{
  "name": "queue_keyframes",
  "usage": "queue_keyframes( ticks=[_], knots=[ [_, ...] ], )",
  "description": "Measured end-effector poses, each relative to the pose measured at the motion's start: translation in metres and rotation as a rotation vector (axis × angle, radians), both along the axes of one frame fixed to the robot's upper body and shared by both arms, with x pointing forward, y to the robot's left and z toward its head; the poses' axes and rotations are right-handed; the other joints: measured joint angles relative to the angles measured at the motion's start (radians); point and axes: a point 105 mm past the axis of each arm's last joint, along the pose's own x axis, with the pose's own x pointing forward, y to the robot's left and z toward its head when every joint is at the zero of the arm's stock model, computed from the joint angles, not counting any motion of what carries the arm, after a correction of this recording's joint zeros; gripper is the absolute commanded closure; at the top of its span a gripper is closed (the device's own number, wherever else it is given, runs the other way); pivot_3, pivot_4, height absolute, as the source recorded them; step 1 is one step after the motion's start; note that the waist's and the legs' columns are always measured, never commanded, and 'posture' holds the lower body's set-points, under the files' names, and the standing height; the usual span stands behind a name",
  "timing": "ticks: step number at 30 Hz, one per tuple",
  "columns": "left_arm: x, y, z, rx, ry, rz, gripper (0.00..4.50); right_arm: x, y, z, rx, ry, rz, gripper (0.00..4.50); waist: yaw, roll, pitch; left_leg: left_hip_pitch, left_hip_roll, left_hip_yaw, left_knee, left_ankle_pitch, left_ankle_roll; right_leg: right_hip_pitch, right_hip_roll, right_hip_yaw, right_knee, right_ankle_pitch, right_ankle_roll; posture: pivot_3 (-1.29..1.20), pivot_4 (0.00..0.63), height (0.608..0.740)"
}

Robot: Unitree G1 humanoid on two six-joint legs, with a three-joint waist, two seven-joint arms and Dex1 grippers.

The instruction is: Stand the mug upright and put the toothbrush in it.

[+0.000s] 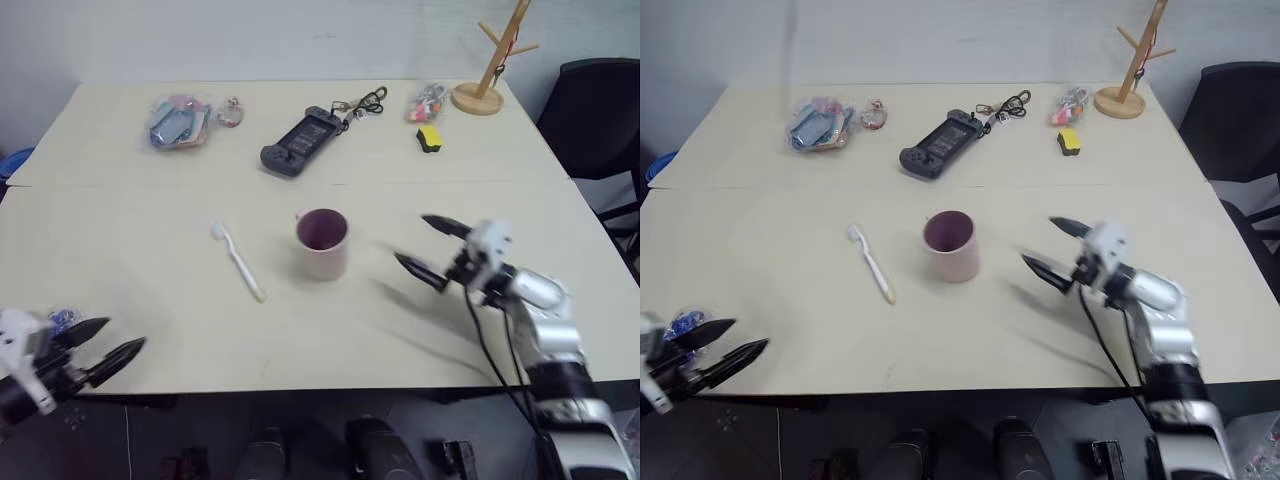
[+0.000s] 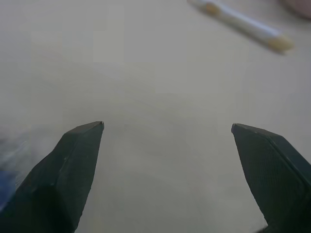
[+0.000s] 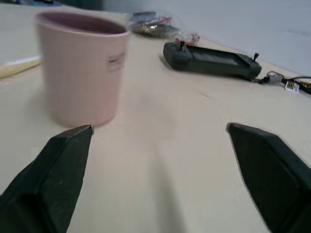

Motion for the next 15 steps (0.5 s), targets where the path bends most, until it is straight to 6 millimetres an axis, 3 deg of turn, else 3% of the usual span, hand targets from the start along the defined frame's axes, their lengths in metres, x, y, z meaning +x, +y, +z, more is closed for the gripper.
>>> queue_keyframes(
  ticks=[3, 5, 10, 15],
  knots=[
    [-0.009, 0.027, 0.012, 0.058, 0.009, 0.131, 0.0, -0.033, -0.014, -0.005, -0.033, 0.06, 0.085, 0.03, 0.003, 0.0, 0.0, 0.003, 0.0, 0.0, 0.001, -0.001, 0.002, 0.003, 0.0, 0.0, 0.001, 0.0, 0.0, 0.0, 0.15, 0.74],
    [-0.01, 0.031, 0.018, 0.054, 0.02, 0.157, 0.0, -0.042, -0.018, -0.002, -0.031, 0.048, 0.087, 0.03, 0.005, 0.0, 0.0, 0.005, 0.0, 0.0, 0.0, -0.001, 0.002, 0.005, 0.0, 0.0, 0.001, 0.001, -0.001, 0.0, 0.15, 0.74],
    [0.02, -0.031, 0.025, -0.044, 0.11, -0.062, 0.0, -0.054, -0.009, 0.004, -0.01, -0.013, 0.101, 0.03, 0.027, 0.0, 0.0, 0.005, 0.0, -0.002, 0.001, -0.001, 0.002, 0.006, -0.001, 0.0, 0.0, 0.001, -0.001, 0.0, 0.15, 0.74],
    [0.092, -0.087, 0.043, -0.219, 0.005, -0.047, 0.0, -0.071, 0.009, 0.011, 0.035, -0.05, 0.195, 0.03, 0.051, 0.001, 0.0, 0.001, -0.001, -0.003, 0.006, 0.001, -0.003, 0.003, 0.0, -0.002, 0.003, 0.001, 0.0, 0.0, 0.15, 0.74]
  ],
)
